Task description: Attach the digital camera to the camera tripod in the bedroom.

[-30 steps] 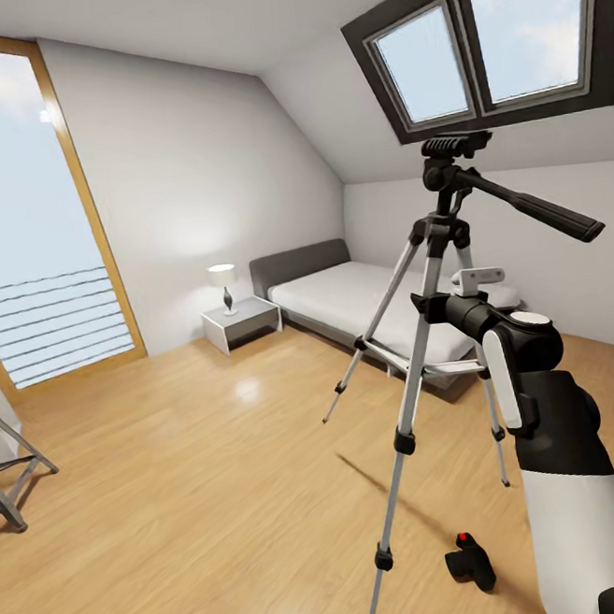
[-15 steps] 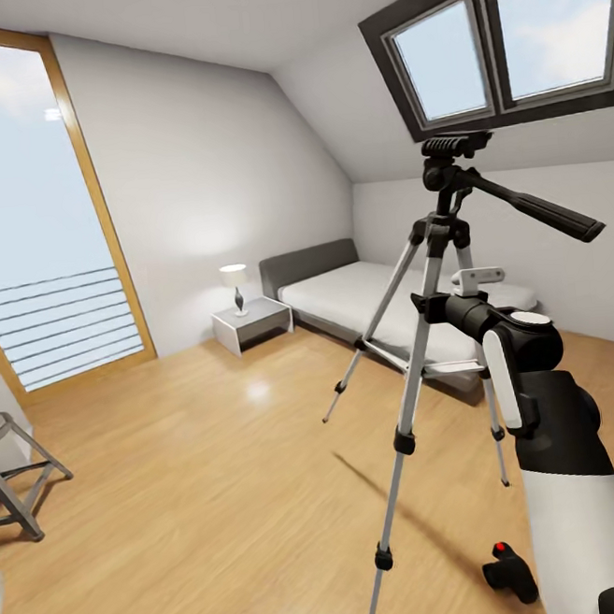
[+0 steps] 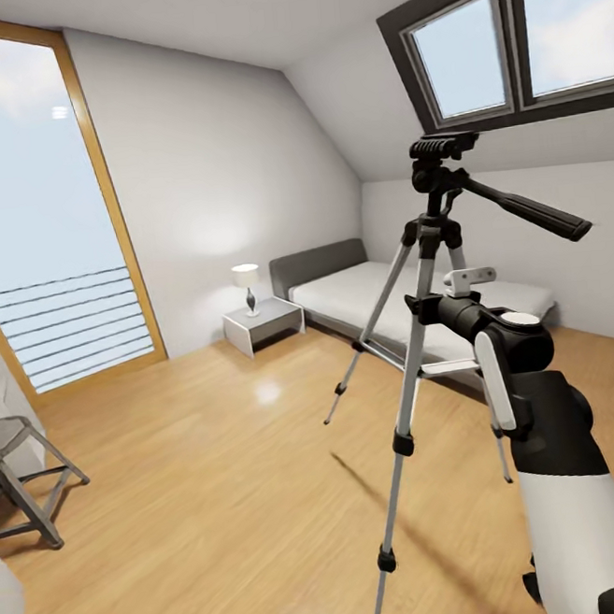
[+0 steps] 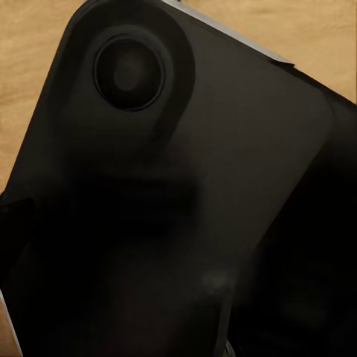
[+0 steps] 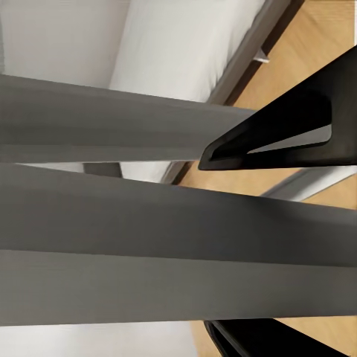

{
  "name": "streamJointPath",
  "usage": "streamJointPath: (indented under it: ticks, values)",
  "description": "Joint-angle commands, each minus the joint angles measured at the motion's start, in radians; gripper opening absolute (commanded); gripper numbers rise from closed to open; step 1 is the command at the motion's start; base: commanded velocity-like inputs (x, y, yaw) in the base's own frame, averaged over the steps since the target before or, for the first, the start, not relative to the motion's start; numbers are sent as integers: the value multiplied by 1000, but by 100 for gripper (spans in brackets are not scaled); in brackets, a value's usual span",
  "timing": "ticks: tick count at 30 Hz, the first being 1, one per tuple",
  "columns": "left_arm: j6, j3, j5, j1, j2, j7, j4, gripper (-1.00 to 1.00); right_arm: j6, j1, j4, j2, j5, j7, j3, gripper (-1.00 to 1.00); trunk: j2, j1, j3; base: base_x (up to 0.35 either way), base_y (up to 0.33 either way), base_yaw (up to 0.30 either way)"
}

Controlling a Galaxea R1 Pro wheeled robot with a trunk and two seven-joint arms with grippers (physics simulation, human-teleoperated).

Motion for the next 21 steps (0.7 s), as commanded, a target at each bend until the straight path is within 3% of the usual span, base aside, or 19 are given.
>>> streamJointPath:
  ticks: [1,21]
  values:
    - [-1,-1,5,0,0,0,-2,100,5,-1,-1,0,1,2,0,-100,-1,0,-1,104,336,0]
    - [0,-1,5,0,0,0,-2,100,5,-1,-1,0,1,-9,2,-100,-1,0,-1,158,321,0]
